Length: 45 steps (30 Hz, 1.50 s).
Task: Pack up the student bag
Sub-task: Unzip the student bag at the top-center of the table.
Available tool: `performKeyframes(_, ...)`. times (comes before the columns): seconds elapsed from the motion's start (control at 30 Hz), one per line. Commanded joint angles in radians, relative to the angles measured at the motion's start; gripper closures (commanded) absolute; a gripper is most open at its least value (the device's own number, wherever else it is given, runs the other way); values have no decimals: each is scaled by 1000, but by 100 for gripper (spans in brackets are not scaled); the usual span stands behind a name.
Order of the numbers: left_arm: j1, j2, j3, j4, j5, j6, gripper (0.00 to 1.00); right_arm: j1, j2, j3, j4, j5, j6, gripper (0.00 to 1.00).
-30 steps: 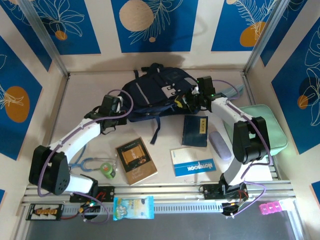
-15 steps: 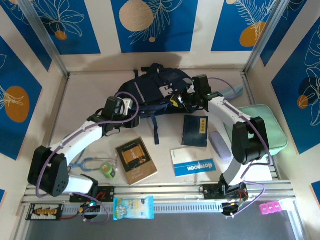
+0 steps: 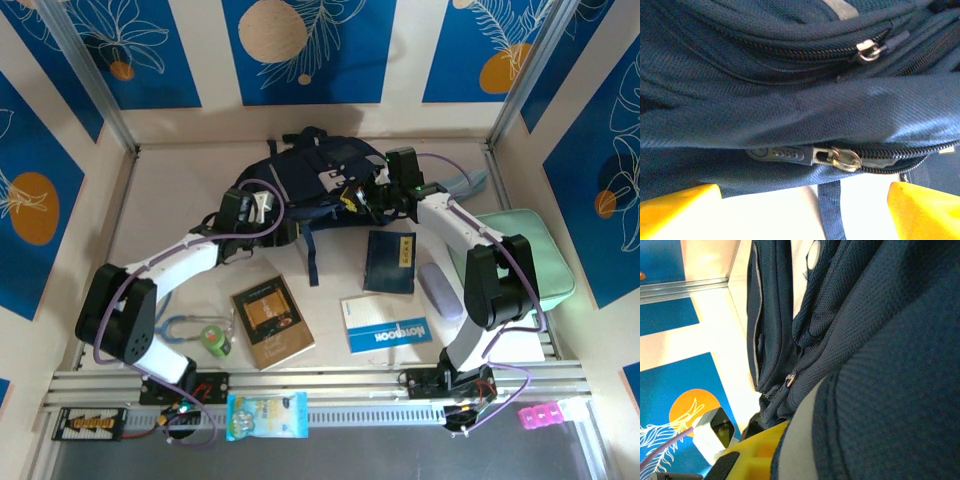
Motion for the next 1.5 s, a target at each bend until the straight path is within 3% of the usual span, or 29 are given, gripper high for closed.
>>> performKeyframes(0.0, 20, 12, 49, 48, 30, -8, 14, 4, -50, 26, 55, -72, 1, 100)
performKeyframes(0.23, 35, -89, 28, -4, -22, 9, 10, 2, -62, 13, 50, -64, 1, 100)
performKeyframes(0.5, 52, 16, 71, -16, 19, -47, 11, 4, -55, 1, 72, -71, 21, 100)
performKeyframes(0.87, 55, 141, 117, 204, 231, -77, 12, 10, -52, 14, 81, -76, 24, 100)
performKeyframes(1.07, 55, 105, 52, 296, 325, -43, 19, 11, -42, 17, 81, -72, 24, 100)
performKeyframes(1.47, 52, 0, -84, 342, 361, 4, 34, 14, -18, 29, 77, -65, 22, 100)
